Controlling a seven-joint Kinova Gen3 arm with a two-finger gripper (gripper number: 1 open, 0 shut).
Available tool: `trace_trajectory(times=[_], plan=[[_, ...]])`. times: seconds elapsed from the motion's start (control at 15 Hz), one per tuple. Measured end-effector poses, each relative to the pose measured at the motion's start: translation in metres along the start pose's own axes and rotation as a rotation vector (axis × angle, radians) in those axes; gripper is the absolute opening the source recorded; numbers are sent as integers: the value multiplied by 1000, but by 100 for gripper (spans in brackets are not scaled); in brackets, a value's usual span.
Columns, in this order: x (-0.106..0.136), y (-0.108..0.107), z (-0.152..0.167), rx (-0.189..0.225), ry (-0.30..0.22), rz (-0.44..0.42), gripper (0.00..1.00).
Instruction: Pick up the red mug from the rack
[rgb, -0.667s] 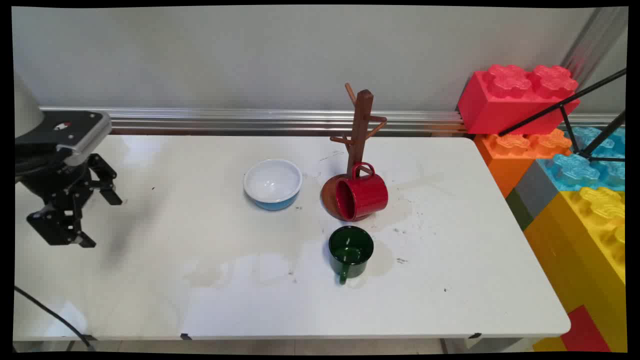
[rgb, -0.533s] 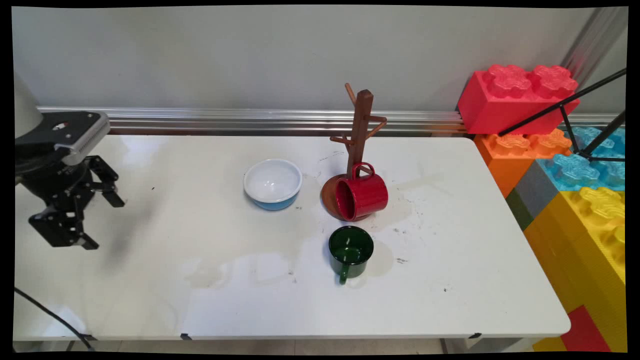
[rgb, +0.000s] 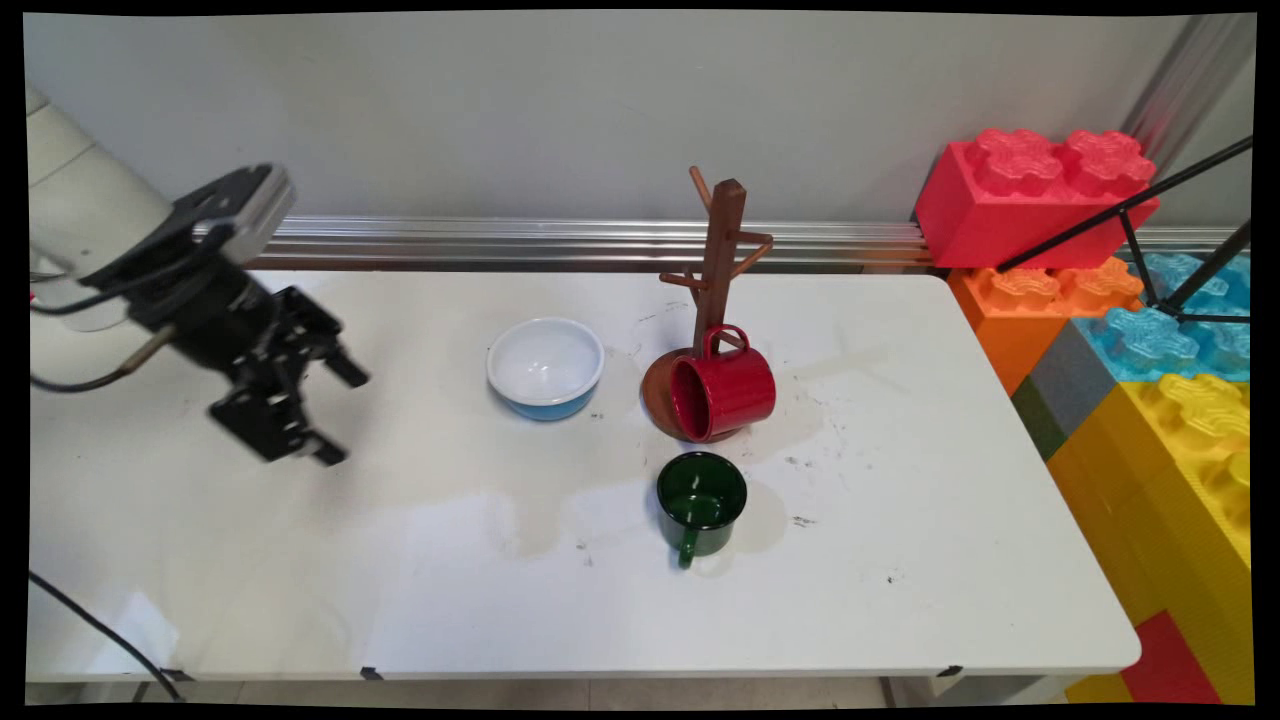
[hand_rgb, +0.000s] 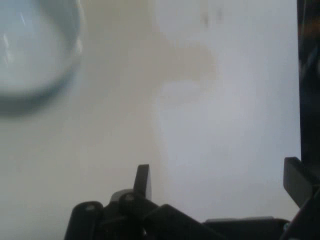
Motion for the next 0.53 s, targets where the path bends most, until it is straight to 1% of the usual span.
trace_trajectory(times=[0.13,0.2,0.53], plan=[[11,-4,3,7,91,-36,100],[14,-6,5,7,127,-50,100],[22,-15,15,2,253,-102,100]])
